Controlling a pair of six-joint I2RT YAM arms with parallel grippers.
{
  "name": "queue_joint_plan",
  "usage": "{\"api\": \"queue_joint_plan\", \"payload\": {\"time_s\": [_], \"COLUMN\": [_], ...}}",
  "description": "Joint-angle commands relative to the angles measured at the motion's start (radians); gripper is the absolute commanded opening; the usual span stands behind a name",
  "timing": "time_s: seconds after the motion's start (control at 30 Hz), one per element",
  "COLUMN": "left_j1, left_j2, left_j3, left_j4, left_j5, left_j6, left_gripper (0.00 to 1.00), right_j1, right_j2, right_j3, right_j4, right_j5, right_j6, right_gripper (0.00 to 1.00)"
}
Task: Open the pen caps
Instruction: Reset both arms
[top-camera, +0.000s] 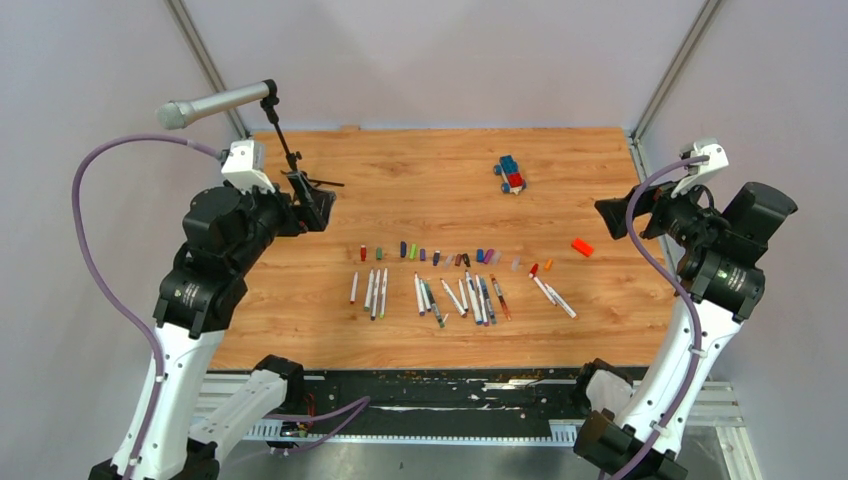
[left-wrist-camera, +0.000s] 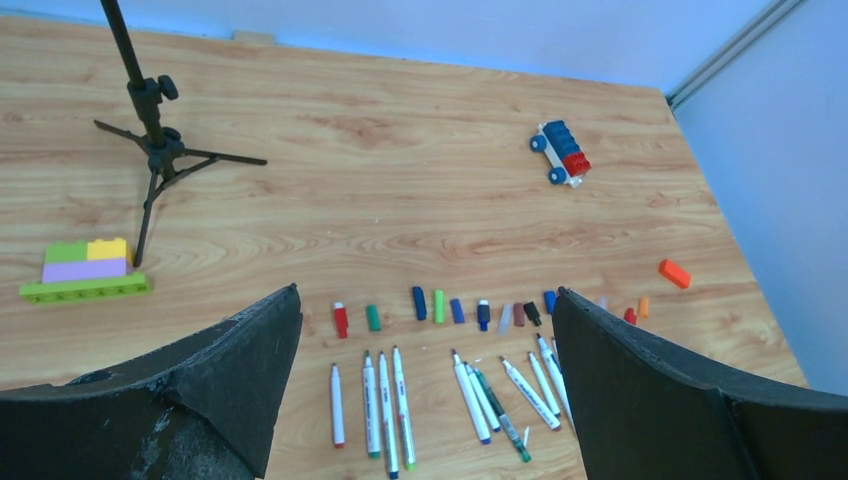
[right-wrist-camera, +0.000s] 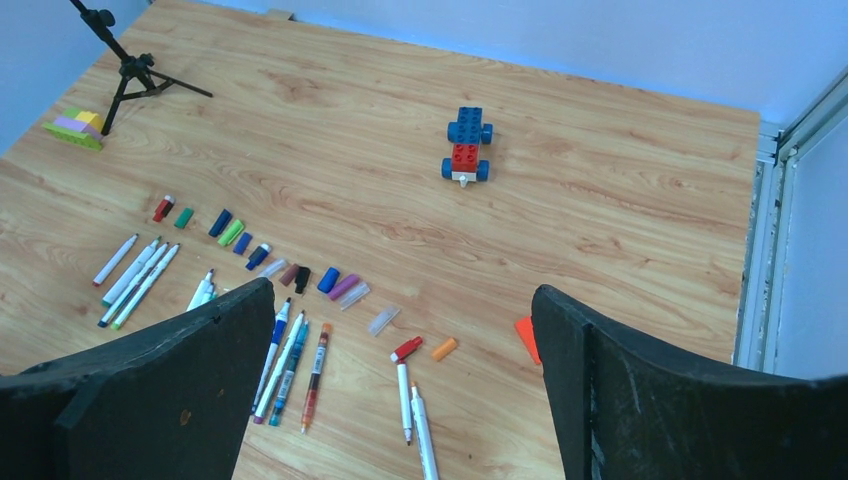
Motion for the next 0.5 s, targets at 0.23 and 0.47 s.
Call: {"api": "queue_joint_plan", "payload": {"time_s": [0.23,0.47], "left_j1": [0.006,0.006], "left_j2": [-0.057,-0.07], "left_j3": [-0.024,-0.047], "left_j4": [0.026,0.048], "left_j5": [0.029,0.051], "left_j6": [0.014,0.005], "left_gripper": [1.0,1.0], "right_j1": [-0.005,-0.005], "right_j2": [-0.038,-0.052], "right_j3": [-0.042,-0.054], "right_j4": [0.068,0.085], "right_j5": [0.004,0.021], "right_j6": [0.014,0.013], "right_gripper": [1.0,1.0]}}
